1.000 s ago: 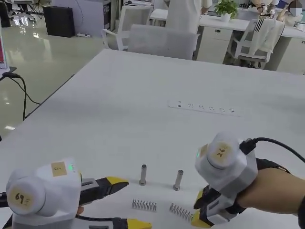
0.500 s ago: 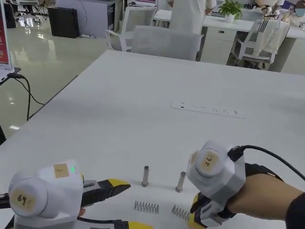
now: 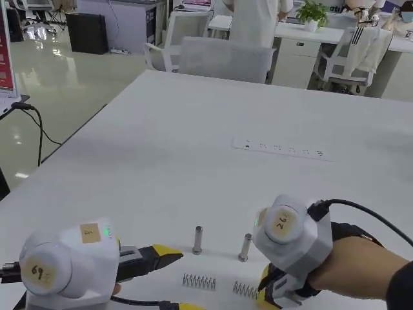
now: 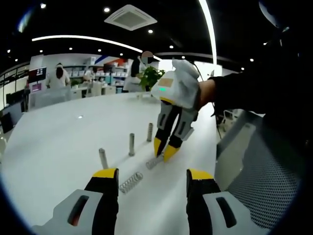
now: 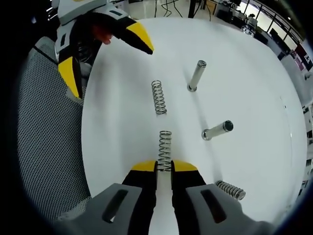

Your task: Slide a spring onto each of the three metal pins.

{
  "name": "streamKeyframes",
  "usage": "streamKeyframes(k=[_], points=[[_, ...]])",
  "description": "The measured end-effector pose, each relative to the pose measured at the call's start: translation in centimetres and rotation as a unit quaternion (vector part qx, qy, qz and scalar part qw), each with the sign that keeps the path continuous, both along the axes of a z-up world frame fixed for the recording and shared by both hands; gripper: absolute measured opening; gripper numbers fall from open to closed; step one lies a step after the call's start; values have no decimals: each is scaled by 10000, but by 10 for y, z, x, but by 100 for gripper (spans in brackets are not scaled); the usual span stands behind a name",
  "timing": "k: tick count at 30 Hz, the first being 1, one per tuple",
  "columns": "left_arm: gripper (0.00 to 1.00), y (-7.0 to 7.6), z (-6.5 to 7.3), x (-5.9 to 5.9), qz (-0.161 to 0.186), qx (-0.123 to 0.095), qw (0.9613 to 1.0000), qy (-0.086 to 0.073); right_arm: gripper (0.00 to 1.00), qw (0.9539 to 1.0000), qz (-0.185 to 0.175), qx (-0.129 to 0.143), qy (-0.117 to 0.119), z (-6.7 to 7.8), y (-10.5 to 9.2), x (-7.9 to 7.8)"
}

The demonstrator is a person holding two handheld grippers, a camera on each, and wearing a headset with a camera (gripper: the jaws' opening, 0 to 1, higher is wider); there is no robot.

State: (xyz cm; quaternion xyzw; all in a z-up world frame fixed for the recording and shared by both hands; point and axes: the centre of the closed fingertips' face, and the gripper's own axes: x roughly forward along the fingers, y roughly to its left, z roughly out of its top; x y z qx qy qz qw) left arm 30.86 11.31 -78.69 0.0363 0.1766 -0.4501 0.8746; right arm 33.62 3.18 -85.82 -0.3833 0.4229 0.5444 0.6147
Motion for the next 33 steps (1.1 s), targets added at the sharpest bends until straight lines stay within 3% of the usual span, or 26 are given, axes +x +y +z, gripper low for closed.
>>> streamKeyframes(k=[6, 11, 25, 33], points=[[49, -11, -1, -2, -213, 65, 9998, -7, 8, 9999, 87, 88, 64, 17, 0, -3], [47, -17, -1, -1, -367, 103, 9993, -40, 8, 9989, 323, 225, 266, 31, 4, -17], [33, -30, 5, -6, -714, 148, 9971, -221, 8, 9933, 1095, 301, 237, 61, 25, -38], [21, -35, 9, -10, -865, 135, 9955, -354, 8, 9902, 1347, 315, 175, 69, 32, -41]])
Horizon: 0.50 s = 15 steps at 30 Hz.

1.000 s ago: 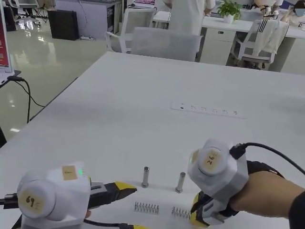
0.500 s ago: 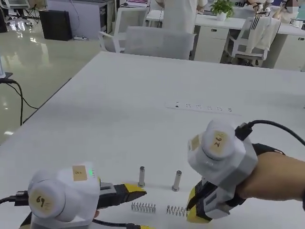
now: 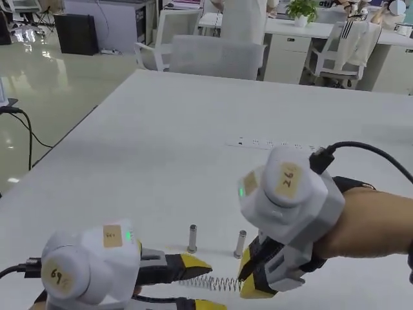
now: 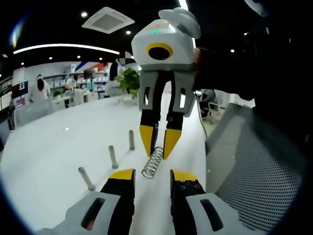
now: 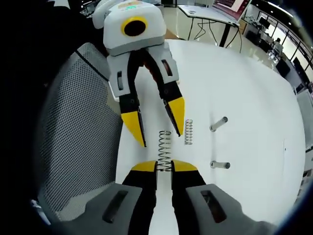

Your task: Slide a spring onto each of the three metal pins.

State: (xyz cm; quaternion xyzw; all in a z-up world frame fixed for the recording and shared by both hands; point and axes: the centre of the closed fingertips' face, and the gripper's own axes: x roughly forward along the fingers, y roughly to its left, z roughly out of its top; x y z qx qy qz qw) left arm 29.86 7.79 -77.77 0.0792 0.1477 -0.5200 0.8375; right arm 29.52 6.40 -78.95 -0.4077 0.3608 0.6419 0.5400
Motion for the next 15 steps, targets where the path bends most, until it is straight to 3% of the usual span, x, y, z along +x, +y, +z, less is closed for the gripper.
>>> streamKeyframes(k=[15], points=[[4, -6, 1, -6, -242, 85, 9996, -121, 8, 9995, 303, -94, 9, 5, 0, -10]])
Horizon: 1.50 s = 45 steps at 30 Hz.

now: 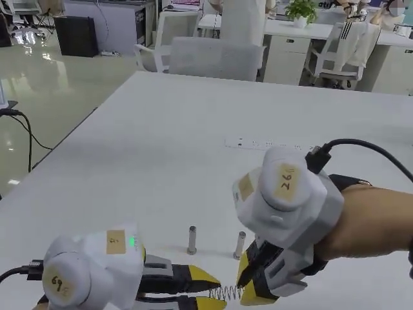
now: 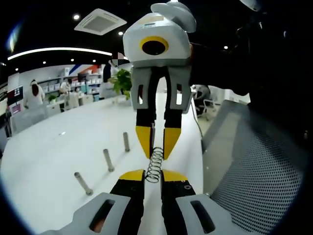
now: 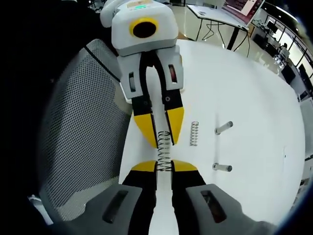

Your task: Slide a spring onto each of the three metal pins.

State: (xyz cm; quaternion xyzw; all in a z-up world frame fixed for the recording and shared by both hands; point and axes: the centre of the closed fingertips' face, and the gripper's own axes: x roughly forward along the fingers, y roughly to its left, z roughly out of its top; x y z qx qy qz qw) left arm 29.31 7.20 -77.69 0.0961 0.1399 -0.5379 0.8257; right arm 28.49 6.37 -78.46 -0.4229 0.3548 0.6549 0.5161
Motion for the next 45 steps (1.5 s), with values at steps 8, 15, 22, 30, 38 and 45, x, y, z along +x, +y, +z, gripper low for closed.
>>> streamKeyframes(k=[8, 15, 22, 30, 38, 45], points=[[3, 0, 1, 1, -15, -5, 10000, -39, 8, 9999, -27, 121, -63, 14, 4, 2], [3, 1, 1, 1, -34, 24, 10000, -48, 8, 9991, -79, 412, -68, 30, 16, 0], [3, 0, 2, 1, -53, -4, 10000, -69, 8, 9974, -59, 717, -73, 41, 30, -4], [3, -1, 6, 2, -36, -48, 9999, -134, 8, 9965, 2, 825, -131, 44, 37, -5], [2, -1, 7, 3, -14, -77, 9998, -155, 12, 9973, -25, 714, -140, 39, 35, -2], [2, -1, 7, 3, -17, -51, 9999, -148, 10, 9981, 22, 612, -58, 30, 35, -5]])
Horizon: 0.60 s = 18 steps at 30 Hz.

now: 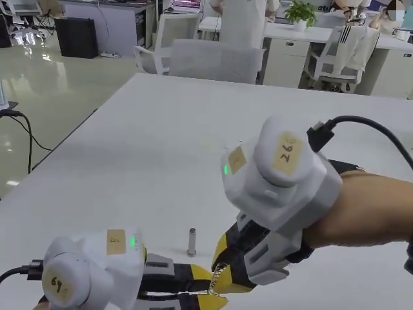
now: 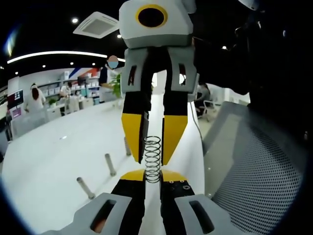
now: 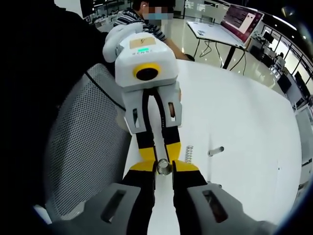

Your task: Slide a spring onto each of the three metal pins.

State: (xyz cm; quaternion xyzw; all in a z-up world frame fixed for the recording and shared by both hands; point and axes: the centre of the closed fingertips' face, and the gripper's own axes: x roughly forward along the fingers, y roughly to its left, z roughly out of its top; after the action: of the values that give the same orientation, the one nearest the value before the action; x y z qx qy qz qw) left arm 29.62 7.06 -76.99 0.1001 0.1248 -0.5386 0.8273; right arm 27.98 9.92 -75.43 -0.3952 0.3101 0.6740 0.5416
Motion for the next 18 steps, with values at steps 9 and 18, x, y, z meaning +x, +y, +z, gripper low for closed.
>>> streamKeyframes(k=[9, 18], points=[[2, -2, 1, -3, -59, 24, 10000, 7, 9, 9999, 44, -97, 53, -6, -2, -3], [3, -1, 2, 0, 8, -36, 10000, 32, 8, 9999, 29, -132, 25, -5, -1, 0]])
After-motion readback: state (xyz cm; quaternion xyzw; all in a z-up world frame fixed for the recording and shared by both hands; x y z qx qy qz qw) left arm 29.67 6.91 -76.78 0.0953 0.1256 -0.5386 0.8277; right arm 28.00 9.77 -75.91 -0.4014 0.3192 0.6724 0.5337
